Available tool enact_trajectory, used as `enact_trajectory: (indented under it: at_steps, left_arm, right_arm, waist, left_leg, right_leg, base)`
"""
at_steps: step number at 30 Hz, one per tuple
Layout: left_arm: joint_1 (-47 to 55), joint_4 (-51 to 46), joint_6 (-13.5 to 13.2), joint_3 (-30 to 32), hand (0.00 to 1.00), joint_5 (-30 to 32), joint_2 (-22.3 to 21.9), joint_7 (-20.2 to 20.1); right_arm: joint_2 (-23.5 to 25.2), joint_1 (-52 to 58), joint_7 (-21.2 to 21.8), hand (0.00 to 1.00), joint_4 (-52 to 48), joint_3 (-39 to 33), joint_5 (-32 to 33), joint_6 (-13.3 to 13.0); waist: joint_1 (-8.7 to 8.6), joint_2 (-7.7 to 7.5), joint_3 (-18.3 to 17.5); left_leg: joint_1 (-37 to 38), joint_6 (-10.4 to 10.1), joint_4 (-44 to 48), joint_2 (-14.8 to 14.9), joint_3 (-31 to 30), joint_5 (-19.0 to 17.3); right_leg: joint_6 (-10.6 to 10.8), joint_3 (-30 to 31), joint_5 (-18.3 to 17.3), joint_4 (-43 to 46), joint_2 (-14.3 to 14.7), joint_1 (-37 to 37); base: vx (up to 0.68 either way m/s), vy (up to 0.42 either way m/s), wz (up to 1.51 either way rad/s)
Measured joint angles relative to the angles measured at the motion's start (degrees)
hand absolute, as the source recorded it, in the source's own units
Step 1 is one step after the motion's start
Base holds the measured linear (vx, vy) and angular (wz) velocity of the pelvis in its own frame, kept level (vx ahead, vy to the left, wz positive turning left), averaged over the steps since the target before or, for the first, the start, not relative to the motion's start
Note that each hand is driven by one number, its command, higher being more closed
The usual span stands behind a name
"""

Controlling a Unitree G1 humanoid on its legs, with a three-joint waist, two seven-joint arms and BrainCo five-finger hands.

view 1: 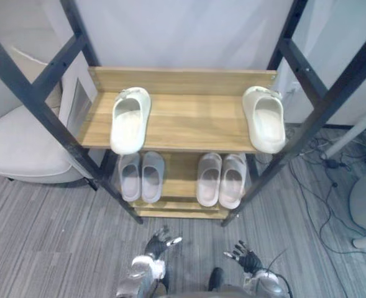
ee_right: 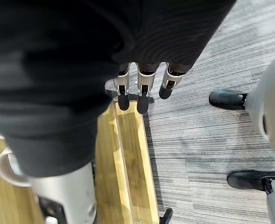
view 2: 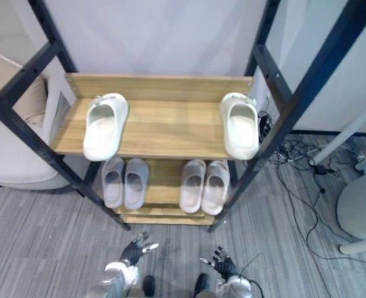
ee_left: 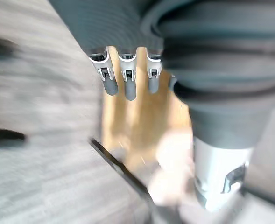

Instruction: Organize the slippers on the shoe rack

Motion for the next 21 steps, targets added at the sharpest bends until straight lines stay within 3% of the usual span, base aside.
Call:
enact_trajectory:
  at_steps: [5,12,15,21]
  left_arm:
    - [-1.1,-21.7,-1.0,-5.6,0.0,2.6,0.1,-2.2]
    - [-5.9,-42.7,-1.0,-7.0,0.0,4.2,1.7,-2.4]
    - [-9.7,-47.3,-1.0,-2.3,0.0,5.4,2.4,-2.1]
    - [-19.6,-44.7,0.9,8.4,0.0,8.5,4.2,-0.6]
  right_arm:
    - [-1.0,2.1,0.5,0.0,0.0,0.2,0.0,-0.4]
    - [-3.3,2.4,1.8,0.0,0.0,0.5,0.4,-0.7]
    - [-4.1,2.6,2.0,0.0,0.0,0.3,0.3,-0.7]
    - [-4.7,2.5,2.4,0.0,0.0,-1.1,-0.2,0.0]
  waist:
    - [-0.65,0.85,-1.5]
    - [-0.55,0.81,-2.2]
    - [-0.35,0.82,-2.2]
    - [-0.37,0.66,-2.7]
  left_leg:
    - [0.3,0.6,-1.2,-0.8,-1.2,0.5]
    - [1.2,1.0,-1.6,-1.3,-0.9,0.4]
    - [1.7,1.2,-1.5,-1.4,-0.2,0.2]
    - [1.8,1.2,-1.4,-1.4,0.0,0.1]
  right_leg:
    - [0.1,-0.9,0.1,0.0,-0.5,0.3]
    - [0.4,-0.5,0.1,0.0,-1.0,0.9]
    - [0.5,0.3,0.2,0.1,-1.1,0.9]
    - [0.6,0.5,0.0,0.7,-1.1,0.8]
  base:
    - [0.04,0.029,0.1]
    - [0.04,0.03,-0.01]
    - [0.0,0.026,-0.11]
    - [-0.01,0.005,-0.02]
